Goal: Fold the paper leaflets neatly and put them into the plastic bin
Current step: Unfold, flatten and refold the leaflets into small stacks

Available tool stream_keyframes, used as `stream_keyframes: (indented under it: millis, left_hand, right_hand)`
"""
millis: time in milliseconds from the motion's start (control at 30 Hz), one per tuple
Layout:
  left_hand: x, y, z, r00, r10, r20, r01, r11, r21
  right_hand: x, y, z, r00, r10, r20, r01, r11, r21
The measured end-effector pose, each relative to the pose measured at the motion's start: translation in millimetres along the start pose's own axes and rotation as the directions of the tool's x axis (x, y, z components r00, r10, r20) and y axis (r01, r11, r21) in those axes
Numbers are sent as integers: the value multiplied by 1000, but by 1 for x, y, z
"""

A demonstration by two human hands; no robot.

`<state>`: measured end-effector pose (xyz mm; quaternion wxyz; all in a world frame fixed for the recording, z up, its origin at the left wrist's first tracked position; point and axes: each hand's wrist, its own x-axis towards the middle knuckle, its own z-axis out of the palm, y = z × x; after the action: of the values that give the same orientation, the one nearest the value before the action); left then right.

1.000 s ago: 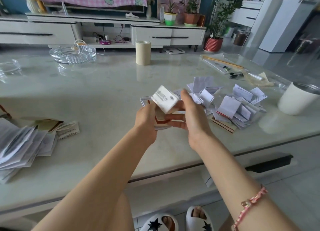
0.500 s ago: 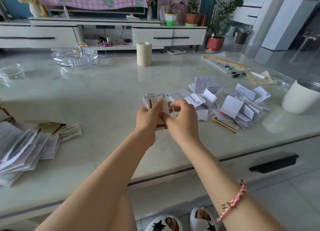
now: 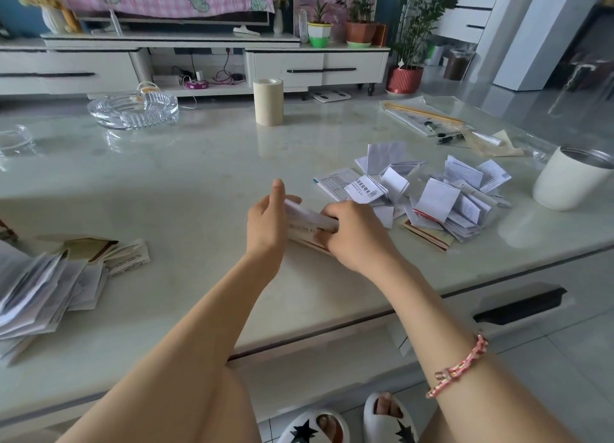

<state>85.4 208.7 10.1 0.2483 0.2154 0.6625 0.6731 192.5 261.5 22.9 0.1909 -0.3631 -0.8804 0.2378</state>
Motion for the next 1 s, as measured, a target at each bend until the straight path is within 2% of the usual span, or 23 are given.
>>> stream_keyframes:
  millis: [267, 400, 500, 600, 733, 800, 900, 933, 1000]
  left_hand:
    - [-6, -5, 7, 996, -63, 69, 67, 996, -66]
    - [-7, -3, 6, 992, -104, 68, 108, 993, -49]
    - [-5, -1, 5, 995, -97, 15, 98, 994, -45]
    - [-4, -2, 4, 991, 42, -130, -31, 996, 88]
    - [-5, 3, 3, 945, 239, -223, -187, 955, 232]
    - [-6, 10, 4, 920, 308, -243, -245, 935, 257]
    - [-10, 16, 7, 888, 368, -277, -291, 915, 281]
    - [-12, 17, 8, 879, 382, -286, -303, 910, 282]
    - [-18, 20, 12, 868, 389, -308, -314, 912, 265]
  right_hand:
    - [-1, 0, 26, 999, 42, -23, -33, 950, 312]
    - [0, 3, 30, 1000, 7, -10, -4, 947, 321]
    - [-1, 5, 27, 999, -29, -21, 34, 956, 291]
    - [0, 0, 18, 999, -35, -34, 45, 931, 361]
    - [-10, -13, 14, 998, -58, -35, 68, 894, 444]
    - [-15, -21, 10, 1000, 7, -16, 4, 812, 584]
    - [-16, -28, 7, 974, 226, -11, -136, 623, 770]
    - [-16, -30, 10, 956, 284, -68, -131, 624, 771]
    - [-16, -34, 19, 905, 305, -296, -36, 749, 661]
